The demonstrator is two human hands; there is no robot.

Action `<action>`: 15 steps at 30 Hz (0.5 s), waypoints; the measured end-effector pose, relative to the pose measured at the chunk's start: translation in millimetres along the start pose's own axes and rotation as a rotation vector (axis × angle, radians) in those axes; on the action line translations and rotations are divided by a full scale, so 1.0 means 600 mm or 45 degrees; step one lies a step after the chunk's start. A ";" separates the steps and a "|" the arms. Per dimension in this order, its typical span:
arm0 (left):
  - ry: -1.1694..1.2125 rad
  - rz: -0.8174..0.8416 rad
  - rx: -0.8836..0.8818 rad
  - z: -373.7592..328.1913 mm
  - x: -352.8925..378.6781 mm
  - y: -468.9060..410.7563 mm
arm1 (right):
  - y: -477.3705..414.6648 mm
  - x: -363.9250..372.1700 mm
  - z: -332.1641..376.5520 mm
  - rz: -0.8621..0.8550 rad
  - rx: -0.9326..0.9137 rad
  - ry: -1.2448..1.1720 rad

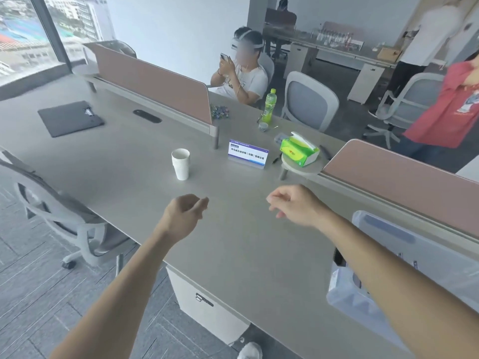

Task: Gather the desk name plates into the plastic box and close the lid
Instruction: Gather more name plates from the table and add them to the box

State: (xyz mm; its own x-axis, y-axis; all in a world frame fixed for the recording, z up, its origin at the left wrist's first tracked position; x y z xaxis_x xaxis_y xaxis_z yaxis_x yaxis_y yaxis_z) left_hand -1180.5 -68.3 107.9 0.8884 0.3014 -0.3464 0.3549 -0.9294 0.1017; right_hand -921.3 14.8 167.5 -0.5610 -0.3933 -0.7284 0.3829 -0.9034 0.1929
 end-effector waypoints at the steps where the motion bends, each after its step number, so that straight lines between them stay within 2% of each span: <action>1: 0.057 0.011 -0.017 0.005 0.001 -0.013 | -0.014 -0.005 -0.011 -0.021 0.021 -0.085; 6: 0.030 0.005 -0.078 0.003 0.011 -0.088 | -0.092 -0.015 -0.069 -0.139 0.172 -0.449; 12: 0.195 0.036 -0.220 -0.027 0.048 -0.191 | -0.199 0.014 -0.138 0.032 0.436 -1.279; 15: 0.377 0.051 -0.348 -0.021 0.074 -0.240 | -0.237 0.034 -0.169 0.037 0.580 -1.562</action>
State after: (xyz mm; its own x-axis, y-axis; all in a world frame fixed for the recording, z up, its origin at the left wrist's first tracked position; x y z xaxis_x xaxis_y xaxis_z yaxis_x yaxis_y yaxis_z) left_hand -1188.5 81.8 89.4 0.9344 0.3516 -0.0577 0.3473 -0.8628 0.3674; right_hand -912.9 152.7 58.4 -0.9486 -0.0935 0.3025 0.2606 -0.7731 0.5783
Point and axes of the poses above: each hand's wrist, its own y-axis away from the middle knuckle, its own x-axis out of the palm, z = x × y, the point moved 9 cm from there along -y, towards the middle knuckle, and after that the axes turned 3 degrees about y, right-handed, at the moved point
